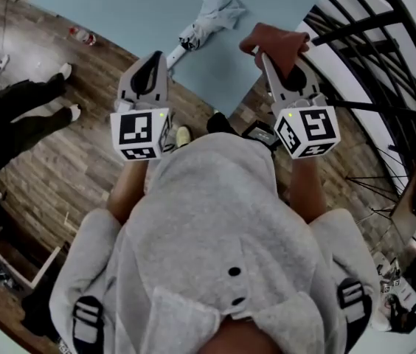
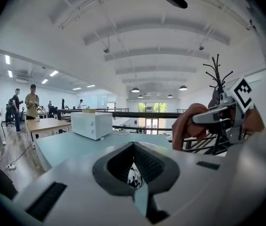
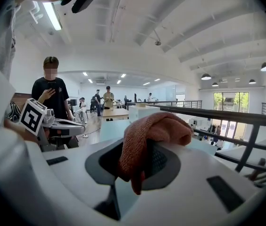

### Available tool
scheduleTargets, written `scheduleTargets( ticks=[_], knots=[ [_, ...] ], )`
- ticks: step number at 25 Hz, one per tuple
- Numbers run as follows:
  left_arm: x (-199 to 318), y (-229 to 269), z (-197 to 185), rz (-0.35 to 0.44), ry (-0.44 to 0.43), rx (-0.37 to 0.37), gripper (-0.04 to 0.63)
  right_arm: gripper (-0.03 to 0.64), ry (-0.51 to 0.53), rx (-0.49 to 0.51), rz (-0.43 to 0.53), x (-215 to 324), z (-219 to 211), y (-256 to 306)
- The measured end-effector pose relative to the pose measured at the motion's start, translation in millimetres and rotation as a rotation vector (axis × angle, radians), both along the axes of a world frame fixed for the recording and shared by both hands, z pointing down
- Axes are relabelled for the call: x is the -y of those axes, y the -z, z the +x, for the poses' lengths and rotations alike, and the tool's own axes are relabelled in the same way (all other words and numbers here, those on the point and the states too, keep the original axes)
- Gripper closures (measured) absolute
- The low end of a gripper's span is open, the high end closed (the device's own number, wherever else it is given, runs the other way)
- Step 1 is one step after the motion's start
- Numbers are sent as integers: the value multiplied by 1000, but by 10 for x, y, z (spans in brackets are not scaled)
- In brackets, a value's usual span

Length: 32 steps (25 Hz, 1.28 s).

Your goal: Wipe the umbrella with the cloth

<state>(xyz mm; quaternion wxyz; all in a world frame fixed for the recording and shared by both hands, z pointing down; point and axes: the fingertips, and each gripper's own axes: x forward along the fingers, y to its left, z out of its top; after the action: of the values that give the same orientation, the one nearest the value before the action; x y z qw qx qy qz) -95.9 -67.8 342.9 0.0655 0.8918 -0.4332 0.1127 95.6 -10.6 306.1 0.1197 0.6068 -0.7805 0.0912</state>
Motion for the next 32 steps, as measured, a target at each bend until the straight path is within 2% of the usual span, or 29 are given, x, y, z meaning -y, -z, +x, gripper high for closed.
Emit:
scheduleTargets(
  ticks=[13,17,22,26,28,30,32],
  knots=[
    [267,-271,668,-46,80,67,581,538,74,-29,-28,520,724,-227],
    [297,-390,743,-62,103,131,581,538,107,-8,-50,618,848,-321],
    [352,-583,833,-78,102,245,581,538,172,15,-54,823,930,-384],
    [336,-825,852,-133,89,319,578,538,214,7,-48,940,946,-420],
    [303,-1004,826,-189,82,345,551,538,231,-16,-45,981,935,-438],
    [255,-1215,786,-250,70,374,463,538,246,-40,-45,1007,921,-476],
    [263,-1411,743,-291,59,407,438,538,255,-64,-47,1062,921,-530]
  ],
)
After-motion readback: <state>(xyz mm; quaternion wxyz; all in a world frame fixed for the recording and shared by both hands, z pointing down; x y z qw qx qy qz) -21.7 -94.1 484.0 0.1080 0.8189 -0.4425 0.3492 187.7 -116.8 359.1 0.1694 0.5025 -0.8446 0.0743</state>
